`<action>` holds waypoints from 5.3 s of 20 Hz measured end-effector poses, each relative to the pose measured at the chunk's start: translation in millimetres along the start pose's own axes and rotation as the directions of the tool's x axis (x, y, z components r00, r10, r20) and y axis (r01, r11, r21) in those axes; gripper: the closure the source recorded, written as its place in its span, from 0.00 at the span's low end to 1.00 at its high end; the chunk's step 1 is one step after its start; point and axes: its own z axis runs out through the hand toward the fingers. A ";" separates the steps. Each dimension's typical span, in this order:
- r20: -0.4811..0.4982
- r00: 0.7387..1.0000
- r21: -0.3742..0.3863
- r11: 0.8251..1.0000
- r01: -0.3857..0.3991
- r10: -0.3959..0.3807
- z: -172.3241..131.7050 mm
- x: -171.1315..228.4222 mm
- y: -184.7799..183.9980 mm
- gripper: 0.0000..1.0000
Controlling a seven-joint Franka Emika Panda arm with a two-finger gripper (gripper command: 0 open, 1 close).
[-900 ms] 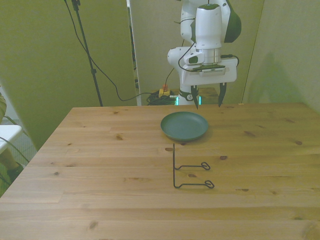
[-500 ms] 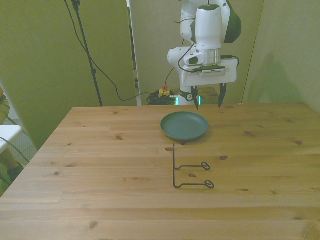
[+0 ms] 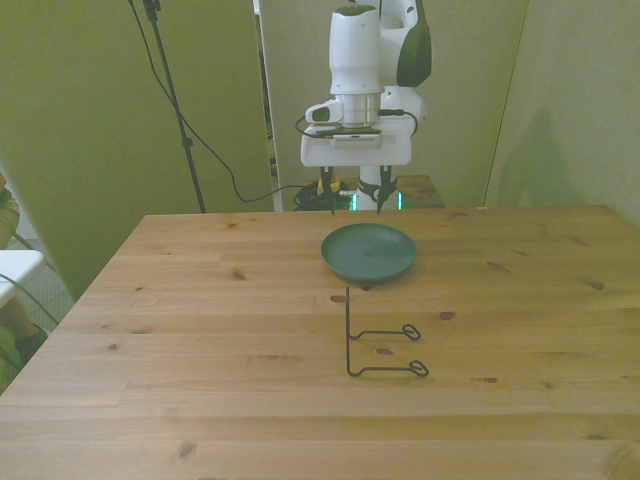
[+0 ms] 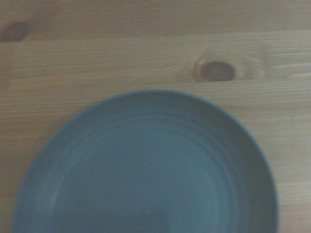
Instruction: Load the plate
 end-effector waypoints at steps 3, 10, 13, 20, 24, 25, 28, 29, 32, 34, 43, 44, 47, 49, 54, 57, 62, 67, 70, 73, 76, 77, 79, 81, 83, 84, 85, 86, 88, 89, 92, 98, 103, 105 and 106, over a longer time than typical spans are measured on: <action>0.011 1.000 0.000 1.000 -0.028 0.028 5.8 19.9 21.4 0.00; 0.049 0.995 0.017 0.996 -0.082 0.081 23.7 47.2 48.7 0.00; 0.066 0.993 0.021 0.995 -0.101 0.100 31.5 53.8 55.0 0.00; 0.109 0.986 0.055 0.989 -0.135 0.128 48.1 60.3 65.1 0.00; 0.122 0.984 0.064 0.988 -0.138 0.129 51.9 60.5 65.6 0.00; 0.128 0.983 0.067 0.987 -0.144 0.135 53.6 60.6 66.4 0.00; 0.145 0.979 0.075 0.985 -0.154 0.142 59.4 61.5 70.0 0.00; 0.148 0.979 0.073 0.985 -0.154 0.142 61.3 61.9 71.3 0.00; 0.154 0.978 0.069 0.986 -0.153 0.141 67.6 62.1 73.6 0.00; 0.154 0.977 0.075 0.985 -0.158 0.145 71.7 62.5 73.7 0.00; 0.166 0.976 0.097 0.982 -0.160 0.142 87.8 60.6 67.1 0.00; 0.168 0.976 0.097 0.983 -0.157 0.140 89.0 59.8 65.1 0.00; 0.174 0.976 0.104 0.983 -0.150 0.131 90.2 56.3 57.0 0.00; 0.178 0.977 0.110 0.984 -0.142 0.121 90.8 52.7 49.4 0.00; 0.183 0.977 0.114 0.985 -0.129 0.107 94.3 46.9 40.0 1.00; 0.184 0.977 0.117 0.984 -0.134 0.111 94.4 47.0 40.0 1.00; 0.197 0.972 0.134 0.979 -0.155 0.127 96.2 46.8 39.7 1.00; 0.206 0.970 0.143 0.977 -0.160 0.129 98.6 46.6 40.0 1.00; 0.211 0.969 0.145 0.976 -0.161 0.128 100.0 46.3 40.9 1.00; 0.213 0.968 0.145 0.976 -0.162 0.129 101.4 46.4 43.1 1.00; 0.216 0.967 0.144 0.976 -0.166 0.132 102.7 46.6 46.6 1.00; 0.216 0.967 0.144 0.975 -0.167 0.133 103.1 46.6 47.7 1.00; 0.217 0.967 0.143 0.975 -0.168 0.135 103.6 46.6 49.3 1.00; 0.216 0.967 0.146 0.975 -0.170 0.136 102.3 46.6 50.3 1.00; 0.215 0.967 0.148 0.974 -0.169 0.136 101.2 45.9 51.0 1.00; 0.215 0.967 0.148 0.974 -0.169 0.135 101.2 45.7 51.1 1.00; 0.215 0.968 0.149 0.975 -0.167 0.133 101.1 45.5 51.1 1.00; 0.214 0.968 0.149 0.975 -0.165 0.131 100.9 45.4 50.9 1.00; 0.206 0.972 0.147 0.978 -0.149 0.117 99.7 45.0 48.0 1.00; 0.195 0.975 0.146 0.980 -0.133 0.103 97.9 45.0 43.9 1.00; 0.157 0.986 0.139 0.988 -0.072 0.049 88.7 45.0 23.5 1.00; 0.104 0.995 0.144 0.989 -0.023 0.008 68.5 51.6 -3.2 1.00; 0.061 0.998 0.150 0.989 0.013 -0.022 49.2 56.9 -24.4 1.00; 0.047 0.998 0.155 0.988 0.023 -0.031 41.3 59.2 -32.0 1.00; 0.040 0.999 0.156 0.987 0.028 -0.035 37.3 60.1 -36.0 1.00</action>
